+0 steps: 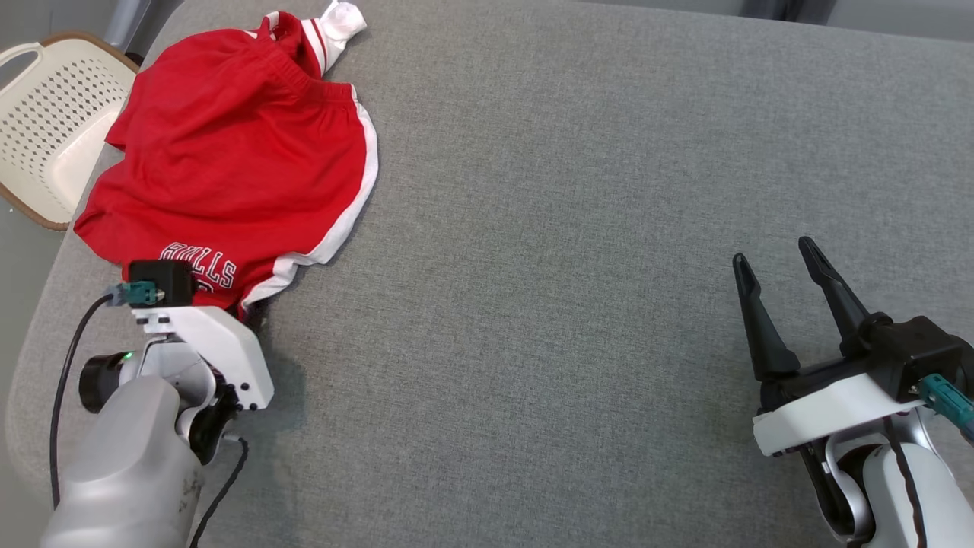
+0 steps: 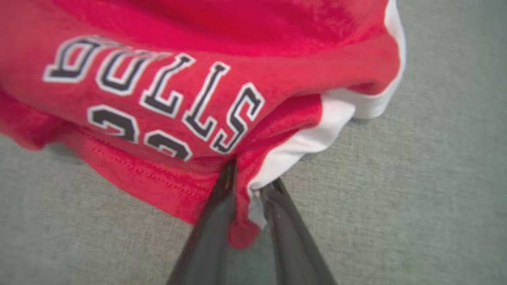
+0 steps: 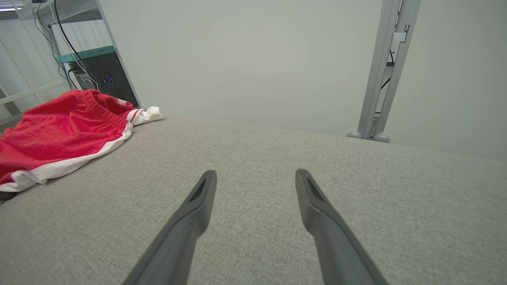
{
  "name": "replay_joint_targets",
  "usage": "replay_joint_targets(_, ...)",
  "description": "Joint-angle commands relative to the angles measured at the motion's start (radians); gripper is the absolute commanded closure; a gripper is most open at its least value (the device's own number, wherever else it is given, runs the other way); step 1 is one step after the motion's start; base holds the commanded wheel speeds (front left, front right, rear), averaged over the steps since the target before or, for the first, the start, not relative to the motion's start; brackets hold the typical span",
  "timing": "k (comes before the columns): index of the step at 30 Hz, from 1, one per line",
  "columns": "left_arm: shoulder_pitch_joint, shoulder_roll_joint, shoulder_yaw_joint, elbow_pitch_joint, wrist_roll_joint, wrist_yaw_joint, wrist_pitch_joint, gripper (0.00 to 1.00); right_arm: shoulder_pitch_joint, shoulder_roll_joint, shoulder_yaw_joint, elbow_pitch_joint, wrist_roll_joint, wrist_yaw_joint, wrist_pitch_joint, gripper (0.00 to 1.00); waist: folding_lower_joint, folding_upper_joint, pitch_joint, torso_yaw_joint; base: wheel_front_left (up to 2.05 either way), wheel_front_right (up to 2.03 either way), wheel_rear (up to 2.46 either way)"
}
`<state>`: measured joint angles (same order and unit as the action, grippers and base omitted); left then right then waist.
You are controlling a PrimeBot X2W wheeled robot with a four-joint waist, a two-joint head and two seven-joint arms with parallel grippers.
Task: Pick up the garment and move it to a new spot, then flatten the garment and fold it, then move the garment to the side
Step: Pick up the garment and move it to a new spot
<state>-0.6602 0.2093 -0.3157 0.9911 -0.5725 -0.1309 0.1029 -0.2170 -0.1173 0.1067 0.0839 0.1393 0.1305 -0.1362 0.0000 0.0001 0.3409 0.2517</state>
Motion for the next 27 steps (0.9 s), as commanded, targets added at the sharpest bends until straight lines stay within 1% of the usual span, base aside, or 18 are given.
replay_joint_targets(1,0.007,0.001,-0.011,0.02,0.011,0.001,-0.012,1.0,-0.012,-0.006,-0.001,0.003,0.007,0.001,-0.007,0.0,0.0,-0.0001,-0.005,-0.002,0.0,0.0,0.0)
replay_joint_targets(4,-0.012,0.02,-0.013,0.018,0.032,0.011,-0.097,1.0,-0.009,-0.006,-0.008,0.01,0.011,0.001,-0.013,0.0,0.0,-0.0001,-0.024,-0.004,0.0,0.0,0.0)
replay_joint_targets(10,0.004,0.039,0.0,-0.028,0.05,0.05,-0.26,1.0,0.018,0.005,-0.013,0.028,0.014,0.001,-0.027,0.0,0.0,-0.0001,-0.094,-0.009,0.0,0.0,0.0)
replay_joint_targets(15,0.065,0.07,0.006,-0.121,0.061,0.075,-0.319,1.0,0.041,0.017,-0.011,0.044,0.017,0.001,-0.039,0.0,0.0,-0.0001,-0.166,-0.018,0.0,0.0,0.0)
replay_joint_targets(20,0.169,0.116,0.006,-0.302,0.081,0.128,-0.333,1.0,0.069,0.03,-0.015,0.051,0.026,0.001,-0.049,0.0,0.0,-0.0001,-0.234,-0.036,0.0,0.0,0.0)
replay_joint_targets(24,0.269,0.162,0.018,-0.503,0.09,0.178,-0.305,1.0,0.097,0.038,-0.017,0.053,0.027,0.001,-0.051,0.0,0.0,-0.0001,-0.279,-0.056,0.0,0.0,0.0)
replay_joint_targets(27,0.346,0.199,0.026,-0.678,0.099,0.226,-0.266,1.0,0.115,0.042,-0.015,0.052,0.032,0.001,-0.057,0.0,0.0,-0.0001,-0.306,-0.081,0.0,0.0,0.0)
